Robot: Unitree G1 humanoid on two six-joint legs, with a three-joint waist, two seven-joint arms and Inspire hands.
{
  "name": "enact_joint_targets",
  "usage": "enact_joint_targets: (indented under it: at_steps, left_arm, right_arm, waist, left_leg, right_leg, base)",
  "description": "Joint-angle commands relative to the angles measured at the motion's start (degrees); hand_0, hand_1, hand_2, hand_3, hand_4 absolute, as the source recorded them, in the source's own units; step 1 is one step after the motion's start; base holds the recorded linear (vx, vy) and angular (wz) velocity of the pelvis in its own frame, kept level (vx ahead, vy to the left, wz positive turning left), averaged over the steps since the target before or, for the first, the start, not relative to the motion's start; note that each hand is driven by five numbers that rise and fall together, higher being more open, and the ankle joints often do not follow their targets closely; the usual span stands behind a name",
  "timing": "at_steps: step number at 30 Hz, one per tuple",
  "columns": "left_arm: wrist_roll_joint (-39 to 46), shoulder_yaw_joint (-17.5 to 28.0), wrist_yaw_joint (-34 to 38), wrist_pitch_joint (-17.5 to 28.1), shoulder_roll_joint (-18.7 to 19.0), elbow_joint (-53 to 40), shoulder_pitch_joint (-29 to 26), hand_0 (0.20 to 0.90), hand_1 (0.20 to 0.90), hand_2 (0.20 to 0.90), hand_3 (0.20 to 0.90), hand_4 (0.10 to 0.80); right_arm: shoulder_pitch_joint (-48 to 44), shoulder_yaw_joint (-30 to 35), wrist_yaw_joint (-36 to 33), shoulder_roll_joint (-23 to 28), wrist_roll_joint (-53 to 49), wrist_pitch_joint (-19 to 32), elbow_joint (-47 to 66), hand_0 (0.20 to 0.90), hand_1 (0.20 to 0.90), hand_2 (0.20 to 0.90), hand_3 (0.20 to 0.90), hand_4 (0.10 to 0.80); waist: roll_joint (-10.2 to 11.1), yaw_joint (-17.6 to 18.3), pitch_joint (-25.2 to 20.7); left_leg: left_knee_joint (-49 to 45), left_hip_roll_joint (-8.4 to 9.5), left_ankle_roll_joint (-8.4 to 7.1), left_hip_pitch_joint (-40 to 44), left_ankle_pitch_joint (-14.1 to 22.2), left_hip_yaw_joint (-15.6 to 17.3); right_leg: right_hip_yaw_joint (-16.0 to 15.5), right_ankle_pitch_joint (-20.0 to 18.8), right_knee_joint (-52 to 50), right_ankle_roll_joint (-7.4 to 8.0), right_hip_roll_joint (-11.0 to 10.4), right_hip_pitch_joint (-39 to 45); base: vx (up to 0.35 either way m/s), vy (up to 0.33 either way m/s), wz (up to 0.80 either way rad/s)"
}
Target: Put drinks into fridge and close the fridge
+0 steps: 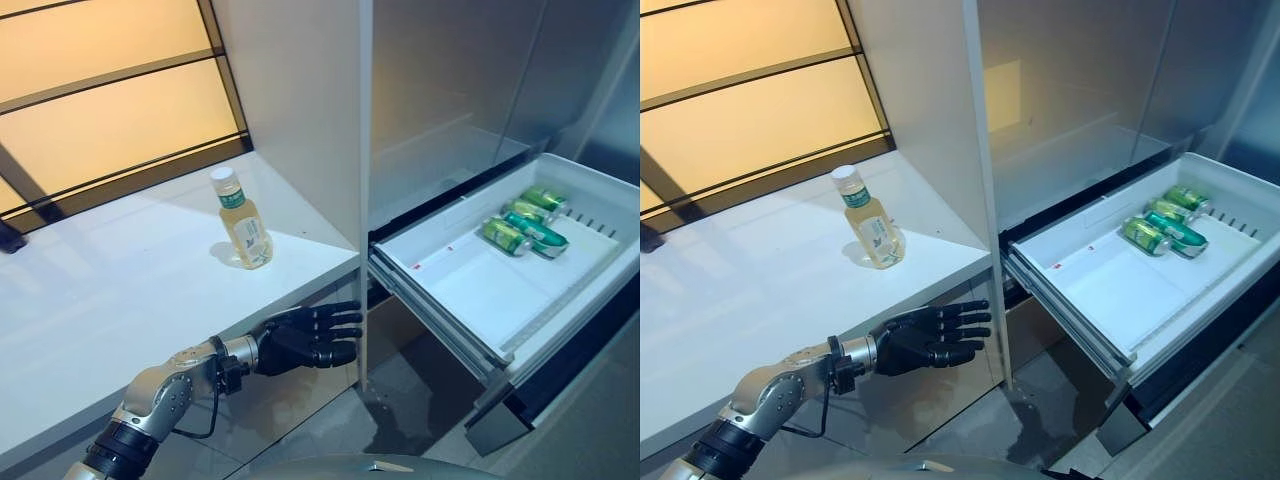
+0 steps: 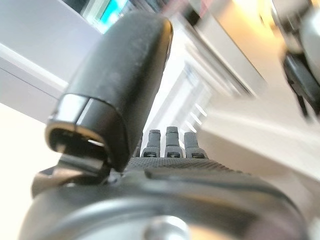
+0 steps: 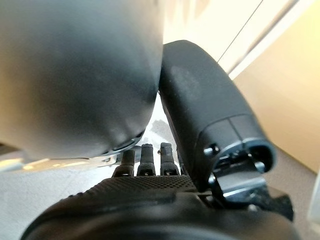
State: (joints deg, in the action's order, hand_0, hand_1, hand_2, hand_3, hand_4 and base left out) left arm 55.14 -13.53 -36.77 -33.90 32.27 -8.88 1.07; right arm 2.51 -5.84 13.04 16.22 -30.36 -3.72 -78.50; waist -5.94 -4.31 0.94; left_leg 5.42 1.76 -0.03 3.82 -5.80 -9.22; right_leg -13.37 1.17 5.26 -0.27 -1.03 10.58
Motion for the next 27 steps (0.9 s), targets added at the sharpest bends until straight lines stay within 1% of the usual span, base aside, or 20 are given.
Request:
enact_joint_targets:
  at_steps: [1, 2, 4, 6, 7, 9, 10, 11, 12, 14, 16, 18, 19, 20, 22, 24, 25, 27]
  left_arm:
    - [11.8, 8.0, -5.8, 2.7, -0.7, -5.0, -8.2, 0.9, 0.9, 0.9, 0.9, 0.8]
    - [16.2, 9.1, -7.4, 3.5, -1.3, -6.9, -9.4, 0.9, 0.9, 0.9, 0.9, 0.8]
    - [17.2, 9.6, -7.8, 3.9, -1.6, -7.5, -9.8, 0.9, 0.9, 0.9, 0.9, 0.8]
    - [21.2, 10.9, -9.0, 6.8, -2.7, -9.7, -11.0, 0.9, 0.9, 0.9, 0.9, 0.8]
    - [21.2, 10.9, -9.0, 6.8, -2.7, -9.7, -11.0, 0.9, 0.9, 0.9, 0.9, 0.8]
    - [22.4, 12.0, -9.3, 11.3, -3.1, -11.2, -11.9, 0.9, 0.9, 0.9, 0.9, 0.8]
    - [21.6, 12.5, -7.9, 14.8, -3.3, -11.7, -12.5, 0.9, 0.9, 0.9, 0.9, 0.8]
    - [20.8, 13.1, -5.0, 19.5, -3.2, -11.8, -13.2, 0.9, 0.9, 0.9, 0.9, 0.8]
    - [20.0, 13.3, -3.1, 22.4, -3.3, -11.8, -13.4, 0.9, 0.9, 0.9, 0.9, 0.8]
    - [14.7, 16.0, 5.3, 31.9, -3.8, -11.7, -14.7, 0.9, 0.9, 0.9, 0.9, 0.8]
    - [9.3, 18.6, 8.7, 37.4, -4.5, -11.1, -15.1, 0.9, 0.9, 0.9, 0.9, 0.8]
    - [1.3, 20.3, 13.6, 44.7, -4.8, -10.8, -15.3, 0.9, 0.9, 0.9, 0.9, 0.8]
    - [-4.5, 21.6, 17.6, 49.3, -4.1, -10.7, -15.5, 0.9, 0.9, 0.9, 0.9, 0.8]
    - [-7.7, 22.3, 19.9, 51.5, -4.1, -10.7, -15.9, 0.9, 0.9, 0.9, 0.9, 0.8]
    - [-13.9, 22.9, 23.3, 53.2, -4.6, -10.8, -16.5, 0.9, 0.9, 0.9, 0.9, 0.8]
    - [-20.3, 22.2, 26.7, 53.7, -4.8, -11.0, -17.0, 0.9, 0.9, 0.9, 0.9, 0.8]
    - [-26.0, 21.1, 29.7, 54.4, -4.2, -10.8, -17.5, 0.9, 0.9, 0.9, 0.9, 0.8]
    - [-30.7, 19.5, 32.8, 54.7, -3.1, -10.2, -18.3, 0.9, 0.9, 0.9, 0.9, 0.8]
  right_arm:
    - [-2.5, -0.8, 0.4, -2.6, -0.4, 1.3, -0.9, 0.9, 0.9, 0.9, 0.9, 0.8]
    - [-2.5, -1.1, 0.4, -2.9, 0.4, 1.6, -1.1, 0.9, 0.9, 0.9, 0.9, 0.8]
    - [-2.5, -1.4, 0.2, -3.1, 0.5, 1.7, -1.2, 0.9, 0.9, 0.9, 0.9, 0.8]
    - [-2.3, -2.0, -0.2, -3.7, 1.6, 1.8, -1.3, 0.9, 0.9, 0.9, 0.9, 0.8]
    - [-2.3, -2.1, -0.2, -3.7, 1.6, 1.8, -1.3, 0.9, 0.9, 0.9, 0.9, 0.8]
    - [-2.3, -2.6, -0.5, -4.3, 2.7, 1.9, -1.4, 0.9, 0.9, 0.9, 0.9, 0.8]
    - [-2.4, -2.7, -0.6, -4.4, 3.6, 1.8, -1.4, 0.9, 0.9, 0.9, 0.9, 0.8]
    - [-2.5, -3.1, -0.8, -4.5, 4.7, 1.9, -1.4, 0.9, 0.9, 0.9, 0.9, 0.8]
    - [-2.6, -3.3, -0.9, -4.5, 5.2, 1.9, -1.3, 0.9, 0.9, 0.9, 0.9, 0.8]
    - [-2.7, -4.0, -1.2, -4.9, 5.0, 1.2, -0.5, 0.9, 0.9, 0.9, 0.9, 0.8]
    - [-2.9, -4.4, -1.5, -5.3, 4.4, 1.0, 0.0, 0.9, 0.9, 0.9, 0.9, 0.8]
    - [-3.3, -4.6, -1.8, -5.5, 4.1, 1.0, 0.1, 0.9, 0.9, 0.9, 0.9, 0.8]
    - [-3.5, -4.9, -2.0, -5.9, 3.4, 1.4, -0.1, 0.9, 0.9, 0.9, 0.9, 0.8]
    - [-3.8, -5.1, -2.1, -6.1, 2.7, 1.5, -0.1, 0.9, 0.9, 0.9, 0.9, 0.8]
    - [-4.4, -5.5, -2.0, -6.7, 1.7, 1.5, -0.2, 0.9, 0.9, 0.9, 0.9, 0.8]
    - [-4.9, -6.0, -2.3, -7.2, 1.3, 1.1, 0.0, 0.9, 0.9, 0.9, 0.9, 0.8]
    - [-5.0, -6.3, -2.6, -7.6, 1.4, 0.8, 0.3, 0.9, 0.9, 0.9, 0.9, 0.8]
    - [-4.8, -6.7, -2.6, -7.7, 1.8, 0.6, 0.3, 0.9, 0.9, 0.9, 0.9, 0.8]
  waist:
    - [0.7, -1.2, -0.4]
    - [0.9, -1.5, -0.5]
    - [0.9, -1.5, -0.5]
    - [1.2, -1.8, -0.8]
    - [1.2, -1.8, -0.7]
    - [1.5, -2.2, -0.8]
    - [1.6, -2.5, -0.8]
    - [1.9, -2.9, -0.8]
    - [1.9, -3.0, -0.7]
    - [2.7, -4.1, -0.8]
    - [3.3, -4.9, -0.9]
    - [3.7, -5.5, -1.0]
    - [4.1, -6.1, -1.0]
    - [4.3, -6.3, -1.2]
    - [4.8, -6.6, -1.3]
    - [5.0, -6.6, -1.3]
    - [5.1, -6.3, -1.2]
    - [5.2, -5.8, -1.1]
  left_leg:
    - [-0.4, 3.64, 2.46, 2.0, 5.4, 2.0]
    - [-0.4, 3.6, 2.41, 1.8, 5.3, 1.7]
    - [-0.4, 3.61, 2.42, 1.8, 5.3, 1.5]
    - [-0.4, 3.59, 2.44, 1.8, 5.4, 1.1]
    - [-0.4, 3.6, 2.43, 1.8, 5.3, 1.1]
    - [-0.4, 3.56, 2.44, 1.8, 5.3, 0.6]
    - [-0.4, 3.53, 2.43, 1.8, 5.3, 0.2]
    - [-0.4, 3.57, 2.39, 1.8, 5.2, -0.3]
    - [-0.4, 3.59, 2.37, 1.8, 5.1, -0.6]
    - [-0.4, 3.67, 2.29, 1.8, 5.0, -1.7]
    - [-0.4, 3.7, 2.21, 1.7, 4.9, -2.5]
    - [-0.4, 3.66, 2.1, 1.8, 4.8, -3.1]
    - [-0.4, 3.62, 2.0, 2.0, 5.1, -3.3]
    - [-0.4, 3.63, 2.01, 1.7, 4.7, -3.7]
    - [-0.4, 3.48, 1.9, 1.5, 4.5, -4.1]
    - [-0.4, 3.3, 1.85, 1.4, 4.5, -4.1]
    - [-0.4, 3.15, 1.89, 1.5, 4.5, -3.9]
    - [-0.4, 2.99, 1.96, 1.6, 4.6, -3.3]
  right_leg:
    - [1.5, -0.9, -2.6, 1.89, -1.6, -2.3]
    - [1.2, -0.5, -3.0, 1.87, -1.7, -2.3]
    - [1.0, -0.4, -3.2, 1.84, -1.7, -2.3]
    - [0.5, 0.1, -3.8, 1.74, -1.9, -2.2]
    - [0.5, 0.1, -3.8, 1.74, -1.9, -2.2]
    - [0.0, 0.6, -4.4, 1.55, -1.9, -2.2]
    - [-0.3, 1.1, -4.8, 1.39, -1.9, -2.2]
    - [-0.8, 1.4, -5.4, 1.3, -1.9, -2.1]
    - [-1.1, 1.6, -5.6, 1.28, -1.9, -2.1]
    - [-2.4, 2.3, -6.2, 1.05, -2.0, -2.0]
    - [-3.2, 2.7, -6.6, 0.83, -2.0, -1.8]
    - [-3.6, 3.0, -6.8, 0.64, -1.9, -1.7]
    - [-3.9, 3.6, -7.0, 0.49, -1.9, -1.4]
    - [-4.3, 3.4, -7.0, 0.45, -1.8, -1.5]
    - [-4.6, 3.7, -7.3, 0.23, -1.7, -1.6]
    - [-4.5, 3.9, -7.4, 0.1, -1.6, -1.7]
    - [-4.3, 3.9, -7.5, 0.08, -1.6, -1.8]
    - [-3.8, 3.8, -7.6, 0.15, -1.5, -1.9]
  base:
    - [0.015, 0.025, 0.23]
    - [0.012, 0.021, 0.24]
    - [0.013, 0.024, 0.24]
    - [0.016, 0.029, 0.19]
    - [0.012, 0.02, 0.13]
    - [0.013, 0.027, 0.16]
    - [0.02, 0.036, 0.12]
    - [0.018, 0.03, 0.08]
    - [0.02, 0.019, 0.09]
    - [0.024, 0.002, 0.15]
    - [0.03, -0.018, 0.18]
    - [0.033, -0.019, 0.16]
    - [0.021, -0.012, 0.19]
    - [0.037, -0.026, 0.19]
    - [0.028, -0.025, 0.25]
    - [0.028, -0.016, 0.3]
    - [0.023, -0.001, 0.17]
    - [0.028, 0.008, 0.09]
